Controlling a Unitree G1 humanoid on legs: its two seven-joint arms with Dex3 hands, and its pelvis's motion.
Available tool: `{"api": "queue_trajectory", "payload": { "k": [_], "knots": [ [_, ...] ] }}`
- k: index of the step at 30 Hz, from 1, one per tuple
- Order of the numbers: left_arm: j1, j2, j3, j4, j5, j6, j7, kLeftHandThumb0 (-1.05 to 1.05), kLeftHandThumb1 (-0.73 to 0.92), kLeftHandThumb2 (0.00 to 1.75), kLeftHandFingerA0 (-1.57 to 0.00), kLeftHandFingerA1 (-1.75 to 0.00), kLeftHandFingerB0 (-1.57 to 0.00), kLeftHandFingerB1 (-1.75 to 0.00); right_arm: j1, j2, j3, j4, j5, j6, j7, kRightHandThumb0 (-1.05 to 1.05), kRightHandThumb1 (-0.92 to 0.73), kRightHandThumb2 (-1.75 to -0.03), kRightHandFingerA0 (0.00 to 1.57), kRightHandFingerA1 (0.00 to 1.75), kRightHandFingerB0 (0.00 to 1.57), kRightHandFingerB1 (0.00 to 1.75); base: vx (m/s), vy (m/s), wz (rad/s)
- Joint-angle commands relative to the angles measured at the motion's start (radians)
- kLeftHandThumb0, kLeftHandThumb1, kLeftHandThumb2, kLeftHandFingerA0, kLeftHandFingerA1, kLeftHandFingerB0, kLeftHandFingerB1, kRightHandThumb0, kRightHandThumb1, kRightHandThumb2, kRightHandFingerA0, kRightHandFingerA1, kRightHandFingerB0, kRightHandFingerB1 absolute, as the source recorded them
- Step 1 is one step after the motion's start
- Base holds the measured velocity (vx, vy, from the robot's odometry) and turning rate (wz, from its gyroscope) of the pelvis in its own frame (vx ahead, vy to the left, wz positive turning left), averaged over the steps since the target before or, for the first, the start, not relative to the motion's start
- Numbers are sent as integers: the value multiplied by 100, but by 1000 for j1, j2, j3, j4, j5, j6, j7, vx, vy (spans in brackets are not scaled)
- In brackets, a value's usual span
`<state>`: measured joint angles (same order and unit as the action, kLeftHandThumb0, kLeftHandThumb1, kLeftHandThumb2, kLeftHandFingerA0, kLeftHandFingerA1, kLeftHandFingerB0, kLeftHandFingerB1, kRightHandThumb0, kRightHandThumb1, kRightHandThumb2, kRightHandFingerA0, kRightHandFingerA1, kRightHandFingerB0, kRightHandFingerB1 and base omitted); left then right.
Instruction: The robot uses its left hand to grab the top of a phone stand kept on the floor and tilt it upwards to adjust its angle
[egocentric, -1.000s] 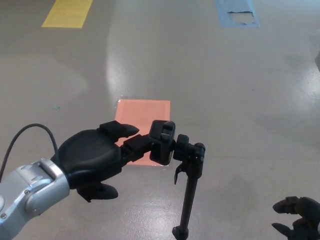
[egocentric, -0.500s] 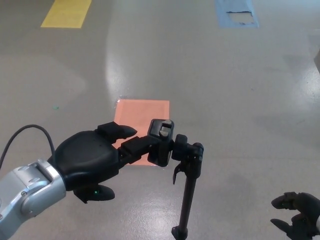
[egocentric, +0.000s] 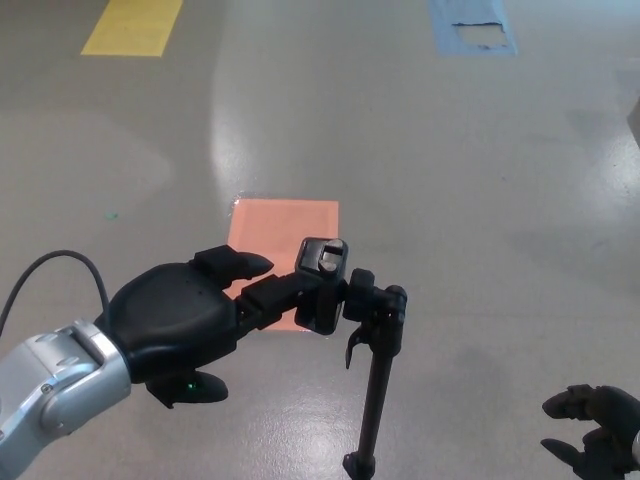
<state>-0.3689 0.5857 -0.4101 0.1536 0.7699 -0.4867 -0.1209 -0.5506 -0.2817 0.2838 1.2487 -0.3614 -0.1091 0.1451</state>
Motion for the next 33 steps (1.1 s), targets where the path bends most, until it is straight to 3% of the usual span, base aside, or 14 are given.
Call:
{"api": "queue_trajectory", "payload": {
  "k": [1, 33],
  "knots": [
    [-2, 3, 8, 19, 41, 55, -9, -37, 44, 68, -4, -32, -1, -14, -3, -14, -3, 3, -6, 7, 2, -63, -77, -63, 18, 32, 25, 30, 0, 0, 0],
    [-150, -13, -8, 339, 58, 74, 73, -40, 46, 70, -3, -24, 0, -11, -36, -17, -1, -1, -9, 25, 9, -62, -77, -63, 20, 32, 26, 30, 0, 0, 0]
  ]
}}
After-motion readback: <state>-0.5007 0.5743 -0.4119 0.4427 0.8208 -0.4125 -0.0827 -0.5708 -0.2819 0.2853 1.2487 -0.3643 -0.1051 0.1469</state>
